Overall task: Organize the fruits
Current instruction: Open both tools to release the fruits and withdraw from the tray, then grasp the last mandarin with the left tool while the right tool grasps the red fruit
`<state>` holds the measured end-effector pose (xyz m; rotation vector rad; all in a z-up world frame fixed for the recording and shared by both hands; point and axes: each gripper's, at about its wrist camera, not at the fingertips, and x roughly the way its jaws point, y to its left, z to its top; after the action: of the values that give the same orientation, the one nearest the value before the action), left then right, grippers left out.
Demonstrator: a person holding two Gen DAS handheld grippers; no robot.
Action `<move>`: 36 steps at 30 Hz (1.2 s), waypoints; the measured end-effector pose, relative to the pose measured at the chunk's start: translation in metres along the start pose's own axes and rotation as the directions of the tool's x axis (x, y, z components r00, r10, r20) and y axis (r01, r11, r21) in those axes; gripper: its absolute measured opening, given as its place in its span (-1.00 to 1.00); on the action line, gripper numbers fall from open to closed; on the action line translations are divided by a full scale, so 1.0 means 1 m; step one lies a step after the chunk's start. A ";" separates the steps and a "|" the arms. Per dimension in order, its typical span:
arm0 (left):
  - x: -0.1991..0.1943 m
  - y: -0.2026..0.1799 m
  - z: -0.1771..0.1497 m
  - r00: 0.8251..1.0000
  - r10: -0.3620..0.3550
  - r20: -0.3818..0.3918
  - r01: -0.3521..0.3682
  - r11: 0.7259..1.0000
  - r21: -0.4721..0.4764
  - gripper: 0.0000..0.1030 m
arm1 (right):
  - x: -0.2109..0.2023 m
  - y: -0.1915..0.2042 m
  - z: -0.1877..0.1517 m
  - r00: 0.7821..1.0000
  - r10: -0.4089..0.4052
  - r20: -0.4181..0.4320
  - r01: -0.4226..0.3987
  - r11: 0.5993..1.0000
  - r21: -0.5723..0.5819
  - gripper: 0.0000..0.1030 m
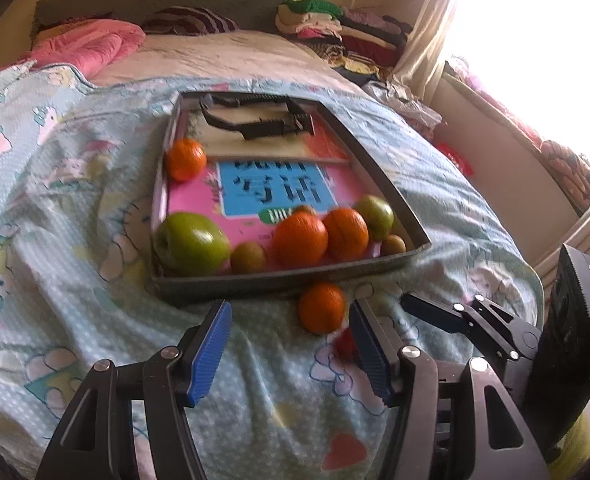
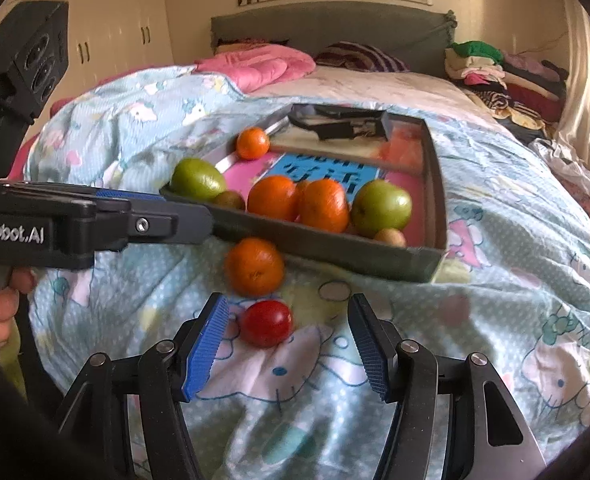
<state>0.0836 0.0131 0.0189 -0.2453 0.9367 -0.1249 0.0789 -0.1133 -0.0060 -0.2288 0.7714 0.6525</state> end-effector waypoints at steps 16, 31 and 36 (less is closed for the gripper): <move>0.040 -0.011 -0.002 0.997 -0.016 -0.070 0.016 1.000 -0.005 0.07 | 0.010 -0.004 -0.010 0.999 -0.032 -0.028 0.032 0.999 0.005 -0.39; 0.021 -0.009 0.002 0.999 -0.026 -0.027 0.026 1.000 -0.011 -0.36 | -0.021 -0.045 -0.001 0.997 -0.017 0.077 0.004 0.986 0.164 -0.39; -0.003 0.006 0.018 0.999 0.009 0.044 -0.007 0.999 -0.036 -0.36 | -0.025 -0.058 0.012 0.994 0.007 0.107 -0.029 0.978 0.206 -0.39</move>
<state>0.0964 0.0222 0.0301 -0.2761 0.8964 -0.0953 0.1088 -0.1648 0.0179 0.0032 0.7340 0.5914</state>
